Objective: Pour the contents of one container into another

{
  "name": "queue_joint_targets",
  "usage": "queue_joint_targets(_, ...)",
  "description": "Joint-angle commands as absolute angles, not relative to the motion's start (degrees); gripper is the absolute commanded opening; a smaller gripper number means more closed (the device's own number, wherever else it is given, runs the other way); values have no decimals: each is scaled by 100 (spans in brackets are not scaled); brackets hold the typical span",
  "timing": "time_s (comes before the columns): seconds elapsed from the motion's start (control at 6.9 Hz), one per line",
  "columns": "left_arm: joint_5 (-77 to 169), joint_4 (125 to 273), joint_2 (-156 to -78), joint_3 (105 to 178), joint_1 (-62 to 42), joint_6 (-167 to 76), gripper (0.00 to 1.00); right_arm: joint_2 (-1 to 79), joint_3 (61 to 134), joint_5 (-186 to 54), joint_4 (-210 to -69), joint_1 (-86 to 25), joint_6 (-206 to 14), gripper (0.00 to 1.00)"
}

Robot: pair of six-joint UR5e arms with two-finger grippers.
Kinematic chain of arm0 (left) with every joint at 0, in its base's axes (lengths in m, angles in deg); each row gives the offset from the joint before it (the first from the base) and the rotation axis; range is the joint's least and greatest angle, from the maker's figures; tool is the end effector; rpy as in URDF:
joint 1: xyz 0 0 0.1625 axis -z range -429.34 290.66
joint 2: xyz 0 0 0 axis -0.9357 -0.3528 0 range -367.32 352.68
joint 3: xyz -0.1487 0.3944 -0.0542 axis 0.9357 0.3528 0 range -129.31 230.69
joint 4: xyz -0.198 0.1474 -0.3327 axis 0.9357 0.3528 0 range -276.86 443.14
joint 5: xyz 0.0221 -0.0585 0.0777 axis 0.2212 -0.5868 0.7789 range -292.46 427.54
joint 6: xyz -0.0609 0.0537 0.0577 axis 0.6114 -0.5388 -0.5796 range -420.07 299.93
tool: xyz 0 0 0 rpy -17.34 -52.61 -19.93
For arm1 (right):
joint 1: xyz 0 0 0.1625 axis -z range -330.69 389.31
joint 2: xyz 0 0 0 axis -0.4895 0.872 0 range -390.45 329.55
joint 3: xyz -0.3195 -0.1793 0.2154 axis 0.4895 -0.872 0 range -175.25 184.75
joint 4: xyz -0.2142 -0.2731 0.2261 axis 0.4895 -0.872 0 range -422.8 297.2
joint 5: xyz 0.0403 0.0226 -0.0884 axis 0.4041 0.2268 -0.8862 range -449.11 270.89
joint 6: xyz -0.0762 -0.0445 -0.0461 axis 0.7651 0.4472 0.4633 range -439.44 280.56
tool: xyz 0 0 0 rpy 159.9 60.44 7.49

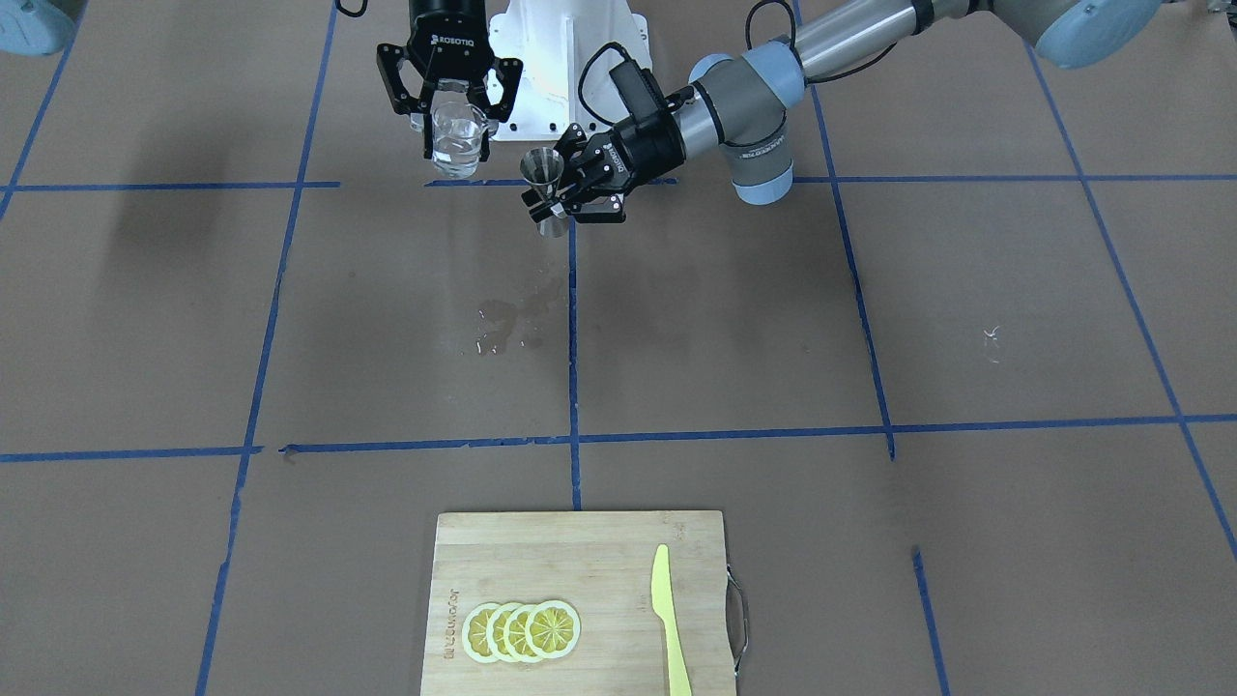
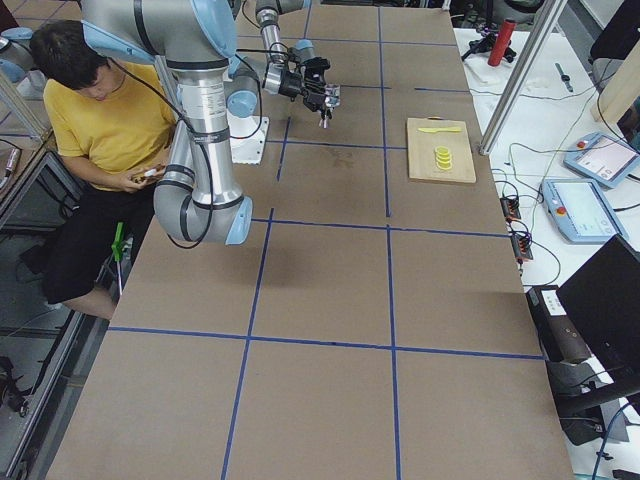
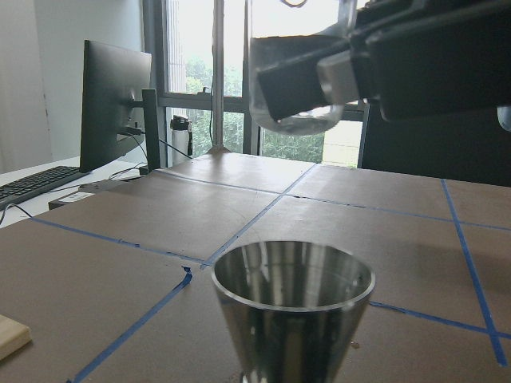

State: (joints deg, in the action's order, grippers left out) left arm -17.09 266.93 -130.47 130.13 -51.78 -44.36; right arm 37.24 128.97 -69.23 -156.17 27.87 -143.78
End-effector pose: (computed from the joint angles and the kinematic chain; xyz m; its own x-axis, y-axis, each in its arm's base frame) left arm 0.5663 -0.3287 0.2343 0.2514 0.9257 -0.2826 0.5107 0.1211 0.8512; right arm -0.4587 -0.2385 0.1691 0.8697 -0.1254 0.4774 -0.4264 0.2960 0.8547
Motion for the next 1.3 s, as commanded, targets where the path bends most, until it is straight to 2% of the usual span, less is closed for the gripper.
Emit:
queue_joint_targets(0.0,-1710,26701,-13256,12769,-5115,-4337,0,3740,12955,-6898,-15632,2816,-14377,0)
queue_joint_targets(0.72,-1701,26727,-13512,12391,-5097,-4258,0,3802,12902,-6714,-15702,2807,-13931,0)
queue_joint_targets(1.16,-1666,26780,-13521,12241,-5097,-4266,0,3793,12938,-6644,-16246,2799,-13658,0)
